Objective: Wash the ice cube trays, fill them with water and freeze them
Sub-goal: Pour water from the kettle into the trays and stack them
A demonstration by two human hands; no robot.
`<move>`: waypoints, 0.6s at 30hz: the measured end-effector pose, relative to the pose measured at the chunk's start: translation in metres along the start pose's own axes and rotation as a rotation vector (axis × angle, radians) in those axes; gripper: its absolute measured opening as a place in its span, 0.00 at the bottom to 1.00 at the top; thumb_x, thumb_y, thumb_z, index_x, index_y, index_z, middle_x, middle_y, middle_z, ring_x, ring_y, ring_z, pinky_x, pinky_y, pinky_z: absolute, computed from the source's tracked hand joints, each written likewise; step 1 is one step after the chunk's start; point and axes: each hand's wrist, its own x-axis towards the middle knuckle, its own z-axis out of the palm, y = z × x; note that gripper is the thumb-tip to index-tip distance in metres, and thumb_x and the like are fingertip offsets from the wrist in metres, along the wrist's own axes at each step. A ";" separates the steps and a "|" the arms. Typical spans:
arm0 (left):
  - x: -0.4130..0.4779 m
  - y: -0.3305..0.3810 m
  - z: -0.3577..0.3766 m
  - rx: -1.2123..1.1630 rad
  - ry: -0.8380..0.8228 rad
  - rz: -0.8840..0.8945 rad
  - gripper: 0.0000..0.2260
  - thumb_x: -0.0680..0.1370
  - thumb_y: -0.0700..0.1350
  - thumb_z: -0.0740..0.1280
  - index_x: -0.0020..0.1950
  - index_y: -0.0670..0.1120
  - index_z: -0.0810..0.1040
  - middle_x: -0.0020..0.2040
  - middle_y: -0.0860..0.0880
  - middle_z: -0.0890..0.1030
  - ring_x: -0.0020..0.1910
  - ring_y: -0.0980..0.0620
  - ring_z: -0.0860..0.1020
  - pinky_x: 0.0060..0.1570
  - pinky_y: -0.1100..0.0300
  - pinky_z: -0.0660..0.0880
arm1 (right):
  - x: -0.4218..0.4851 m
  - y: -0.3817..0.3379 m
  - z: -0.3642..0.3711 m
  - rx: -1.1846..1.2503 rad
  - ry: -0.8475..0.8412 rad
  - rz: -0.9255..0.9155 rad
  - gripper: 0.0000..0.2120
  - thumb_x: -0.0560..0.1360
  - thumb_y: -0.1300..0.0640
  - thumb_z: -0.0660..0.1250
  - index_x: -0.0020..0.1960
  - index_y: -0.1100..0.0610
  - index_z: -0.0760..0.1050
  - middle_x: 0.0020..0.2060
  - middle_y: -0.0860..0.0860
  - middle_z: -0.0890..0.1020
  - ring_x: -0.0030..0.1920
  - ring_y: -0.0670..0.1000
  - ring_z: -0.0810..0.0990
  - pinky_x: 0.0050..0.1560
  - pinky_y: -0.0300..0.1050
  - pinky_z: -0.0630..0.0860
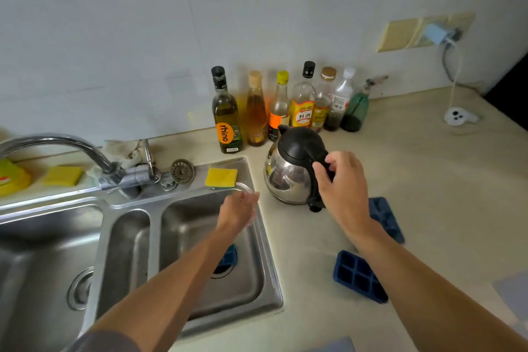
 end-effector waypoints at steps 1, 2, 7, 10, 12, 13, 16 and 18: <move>-0.007 -0.014 -0.010 -0.017 0.023 -0.019 0.14 0.82 0.52 0.66 0.55 0.41 0.81 0.47 0.43 0.85 0.46 0.46 0.85 0.53 0.42 0.83 | -0.008 -0.008 0.001 0.036 -0.055 -0.065 0.08 0.79 0.51 0.69 0.49 0.54 0.73 0.44 0.48 0.77 0.45 0.48 0.75 0.40 0.38 0.70; -0.016 -0.028 -0.021 -0.029 0.057 -0.041 0.12 0.82 0.52 0.66 0.52 0.43 0.82 0.45 0.44 0.86 0.45 0.46 0.85 0.52 0.43 0.83 | -0.017 -0.016 0.005 0.067 -0.147 -0.111 0.07 0.80 0.51 0.68 0.47 0.54 0.74 0.42 0.47 0.79 0.42 0.48 0.77 0.40 0.39 0.72; -0.073 -0.093 -0.083 -0.007 0.332 -0.079 0.09 0.81 0.50 0.67 0.47 0.47 0.82 0.37 0.46 0.85 0.38 0.48 0.83 0.42 0.49 0.82 | -0.072 -0.055 0.046 0.111 -0.660 -0.174 0.11 0.81 0.49 0.66 0.44 0.55 0.76 0.36 0.48 0.79 0.38 0.50 0.78 0.41 0.50 0.77; -0.112 -0.131 -0.116 0.007 0.456 -0.136 0.06 0.81 0.47 0.68 0.46 0.48 0.82 0.36 0.50 0.84 0.36 0.51 0.82 0.34 0.60 0.78 | -0.111 -0.074 0.081 0.128 -0.888 -0.125 0.11 0.81 0.49 0.65 0.43 0.54 0.76 0.34 0.47 0.80 0.38 0.51 0.79 0.41 0.49 0.75; -0.136 -0.154 -0.134 0.086 0.528 -0.173 0.06 0.81 0.46 0.67 0.46 0.48 0.82 0.38 0.51 0.84 0.39 0.52 0.83 0.38 0.61 0.77 | -0.136 -0.087 0.104 0.128 -1.009 -0.098 0.11 0.80 0.49 0.65 0.44 0.55 0.77 0.36 0.48 0.81 0.39 0.51 0.80 0.40 0.47 0.73; -0.146 -0.163 -0.142 0.112 0.555 -0.188 0.06 0.81 0.45 0.67 0.46 0.47 0.82 0.38 0.51 0.84 0.40 0.53 0.82 0.39 0.61 0.76 | -0.147 -0.092 0.115 0.121 -1.058 -0.093 0.11 0.80 0.50 0.65 0.44 0.56 0.77 0.37 0.49 0.82 0.40 0.52 0.80 0.41 0.46 0.73; -0.170 -0.190 -0.159 0.170 0.609 -0.231 0.05 0.80 0.42 0.68 0.45 0.48 0.81 0.38 0.50 0.83 0.38 0.51 0.81 0.37 0.58 0.75 | -0.176 -0.106 0.142 0.097 -1.187 -0.080 0.12 0.81 0.51 0.65 0.44 0.58 0.76 0.38 0.52 0.82 0.40 0.53 0.79 0.40 0.47 0.71; -0.177 -0.202 -0.164 0.175 0.607 -0.256 0.06 0.79 0.41 0.68 0.43 0.46 0.81 0.39 0.44 0.84 0.40 0.43 0.83 0.42 0.52 0.79 | -0.190 -0.111 0.155 0.086 -1.233 -0.052 0.13 0.81 0.53 0.64 0.44 0.61 0.76 0.39 0.55 0.84 0.40 0.55 0.80 0.41 0.50 0.74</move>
